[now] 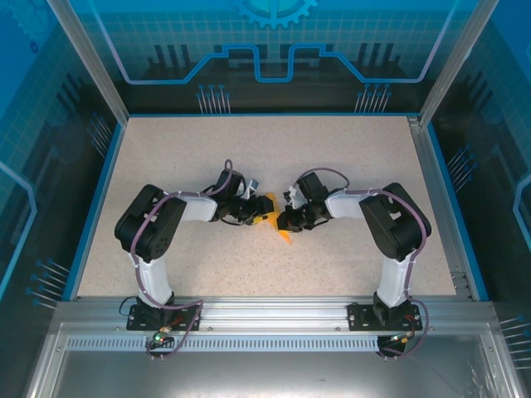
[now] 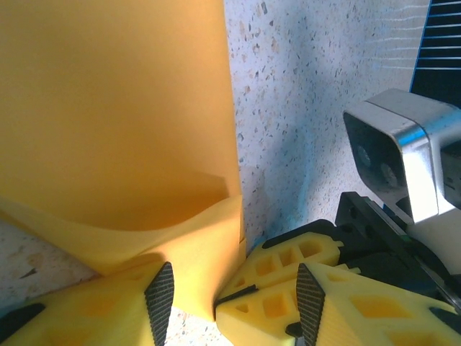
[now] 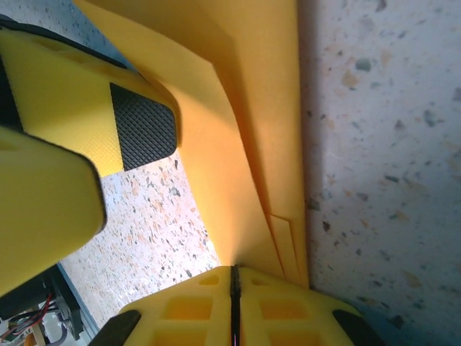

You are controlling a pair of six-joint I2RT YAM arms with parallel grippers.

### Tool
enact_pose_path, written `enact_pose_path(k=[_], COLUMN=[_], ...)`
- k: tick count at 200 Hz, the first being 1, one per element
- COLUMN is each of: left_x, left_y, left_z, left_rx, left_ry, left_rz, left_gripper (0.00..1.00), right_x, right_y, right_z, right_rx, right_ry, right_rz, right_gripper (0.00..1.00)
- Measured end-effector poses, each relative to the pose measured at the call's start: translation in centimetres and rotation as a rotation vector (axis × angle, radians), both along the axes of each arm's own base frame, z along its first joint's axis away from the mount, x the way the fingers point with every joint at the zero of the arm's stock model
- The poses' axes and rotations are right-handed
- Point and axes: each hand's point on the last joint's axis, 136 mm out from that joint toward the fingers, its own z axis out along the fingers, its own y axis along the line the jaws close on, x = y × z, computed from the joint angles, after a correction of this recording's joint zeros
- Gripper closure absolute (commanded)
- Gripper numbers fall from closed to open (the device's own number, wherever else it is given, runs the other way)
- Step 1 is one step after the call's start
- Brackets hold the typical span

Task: Fold a paper plane with a square sheet of paper (pick it up from the middle)
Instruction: Fold the wing for the fifth time at the center of the table.

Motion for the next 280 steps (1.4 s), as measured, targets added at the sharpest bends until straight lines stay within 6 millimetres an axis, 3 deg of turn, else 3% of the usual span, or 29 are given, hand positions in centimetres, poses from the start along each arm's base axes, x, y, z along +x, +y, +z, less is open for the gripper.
enact_pose_path(k=[54,100,122,160,221,280], left_x=[0.1,0.8,1.1,1.2,1.0,2.5], left_y=[0.0,0.3,0.3,-0.3,-0.9,-0.8], left_z=[0.7,4.7,5.3,4.5,0.1,0.0], left_rx=[0.024,0.014,0.007,-0.003,0.033,0.039], left_ry=[-0.013,-0.118,-0.146,-0.138,-0.058,-0.055], left_rz=[-0.021,0.0,0.005,0.006,-0.006,0.008], left_gripper=[0.46,0.52,0.52,0.51,0.51,0.51], right_x=[0.0,0.1,0.1,0.1,0.1,0.1], right_y=[-0.1,-0.1,-0.1,-0.2,-0.2,-0.3], right_z=[0.1,0.1,0.1,0.0,-0.1,-0.2], right_rx=[0.066,0.077,0.078,0.078,0.076,0.055], right_ry=[-0.009,0.0,0.006,0.013,0.016,0.034], right_rz=[-0.019,-0.031,-0.033,-0.041,-0.042,-0.036], right_gripper=[0.9,0.91,0.91,0.92,0.94,0.99])
